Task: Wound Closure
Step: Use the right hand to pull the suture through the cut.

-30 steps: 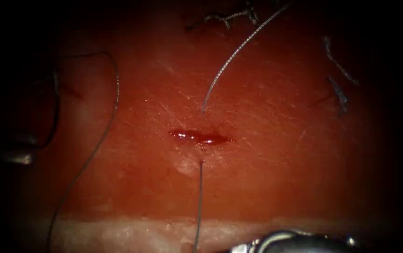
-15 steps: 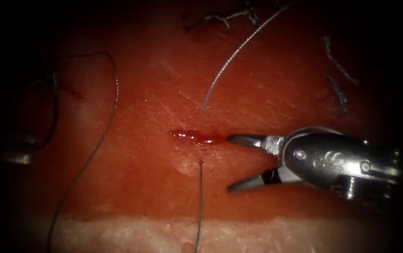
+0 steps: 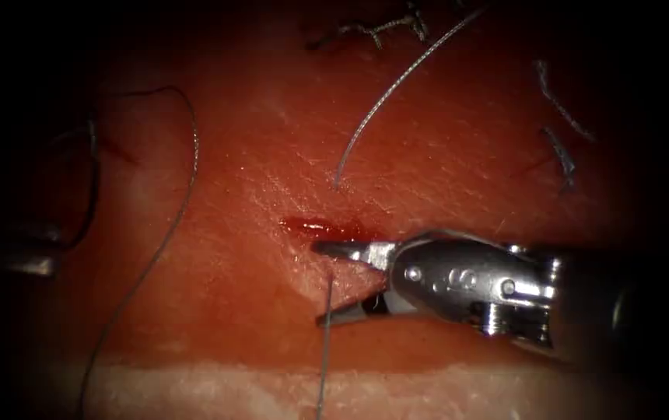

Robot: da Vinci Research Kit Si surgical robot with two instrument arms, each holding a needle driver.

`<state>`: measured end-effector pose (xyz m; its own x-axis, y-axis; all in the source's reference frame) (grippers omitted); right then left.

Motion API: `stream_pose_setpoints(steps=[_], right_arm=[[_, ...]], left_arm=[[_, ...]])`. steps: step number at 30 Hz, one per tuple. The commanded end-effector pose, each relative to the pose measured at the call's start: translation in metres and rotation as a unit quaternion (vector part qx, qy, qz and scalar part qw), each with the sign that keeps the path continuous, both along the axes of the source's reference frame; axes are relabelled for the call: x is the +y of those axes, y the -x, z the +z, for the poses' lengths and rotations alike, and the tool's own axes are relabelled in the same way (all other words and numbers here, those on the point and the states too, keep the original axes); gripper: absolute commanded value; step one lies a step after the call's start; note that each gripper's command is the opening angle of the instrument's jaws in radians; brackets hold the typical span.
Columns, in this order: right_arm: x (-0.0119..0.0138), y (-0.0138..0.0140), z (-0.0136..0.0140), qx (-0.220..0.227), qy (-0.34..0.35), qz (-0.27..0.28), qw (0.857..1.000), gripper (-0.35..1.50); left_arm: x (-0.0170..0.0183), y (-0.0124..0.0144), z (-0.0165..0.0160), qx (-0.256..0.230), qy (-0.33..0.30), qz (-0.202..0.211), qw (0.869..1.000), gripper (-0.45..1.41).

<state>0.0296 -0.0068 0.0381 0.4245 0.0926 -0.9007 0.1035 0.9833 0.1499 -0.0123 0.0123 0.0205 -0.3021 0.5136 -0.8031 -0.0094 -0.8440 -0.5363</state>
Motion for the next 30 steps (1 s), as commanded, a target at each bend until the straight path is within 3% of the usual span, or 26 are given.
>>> stream_pose_setpoints(steps=[1,2,4,5,8,22,30], right_arm=[[0.0,-0.0006,0.0006,0.003,-0.002,-0.004,1.0,1.01],[0.0001,-0.0006,0.0006,0.004,-0.005,-0.009,1.0,0.78],[0.0002,-0.0004,0.0004,0.012,-0.009,-0.015,1.0,-0.15],[0.0001,-0.0002,0.0003,0.02,-0.014,-0.027,0.999,-0.35],[0.0001,0.0004,0.0001,0.027,-0.018,-0.046,0.998,-0.35],[0.0003,0.0006,-0.0008,-0.011,-0.008,-0.041,0.999,-0.35],[0.0005,0.0006,-0.0008,-0.049,-0.147,0.03,0.988,-0.35]], left_arm=[[0.0002,0.0005,0.0006,0.0,0.001,0.0,1.0,-0.45],[0.0002,0.0005,0.0006,-0.001,0.0,0.001,1.0,-0.45],[0.0002,0.0005,0.0006,-0.001,0.0,0.001,1.0,-0.45],[0.0002,0.0005,0.0006,-0.001,0.0,0.001,1.0,-0.45],[0.0002,0.0005,0.0006,-0.001,0.0,0.001,1.0,-0.45],[0.0001,0.0006,0.0004,-0.002,0.0,0.002,1.0,-0.45],[0.0,0.0006,0.0004,-0.002,0.0,0.002,1.0,-0.45]])
